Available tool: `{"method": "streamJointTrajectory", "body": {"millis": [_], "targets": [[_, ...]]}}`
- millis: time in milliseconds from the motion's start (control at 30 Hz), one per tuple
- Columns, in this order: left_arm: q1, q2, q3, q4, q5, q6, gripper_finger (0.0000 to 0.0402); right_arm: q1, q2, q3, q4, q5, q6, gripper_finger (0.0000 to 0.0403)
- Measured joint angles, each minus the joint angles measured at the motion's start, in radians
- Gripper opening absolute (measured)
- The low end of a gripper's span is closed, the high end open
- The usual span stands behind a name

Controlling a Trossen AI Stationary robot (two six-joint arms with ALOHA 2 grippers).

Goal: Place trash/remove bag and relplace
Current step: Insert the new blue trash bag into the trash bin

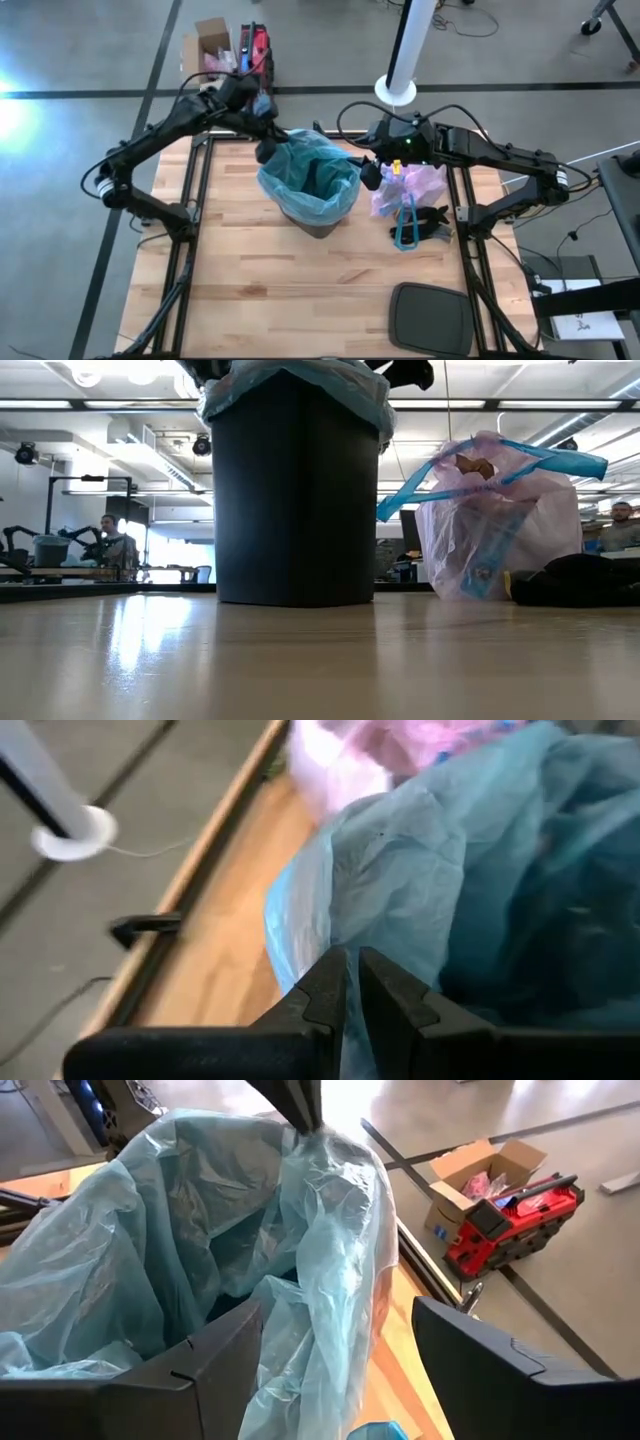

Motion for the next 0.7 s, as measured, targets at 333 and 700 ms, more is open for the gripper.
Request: {"method": "streamJointTrajectory", "body": {"millis": [333,700], "targets": [[-0.001,0.01,0.002,0.081,-0.093,0.008,0.002,0.029,0.0,0.0,-0.001,0.0,0.002,0.0244],[-0.001,0.015,-0.002,0.119,-0.147,0.015,0.002,0.029,0.0,0.0,-0.001,0.0,-0.024,0.0236]]}}
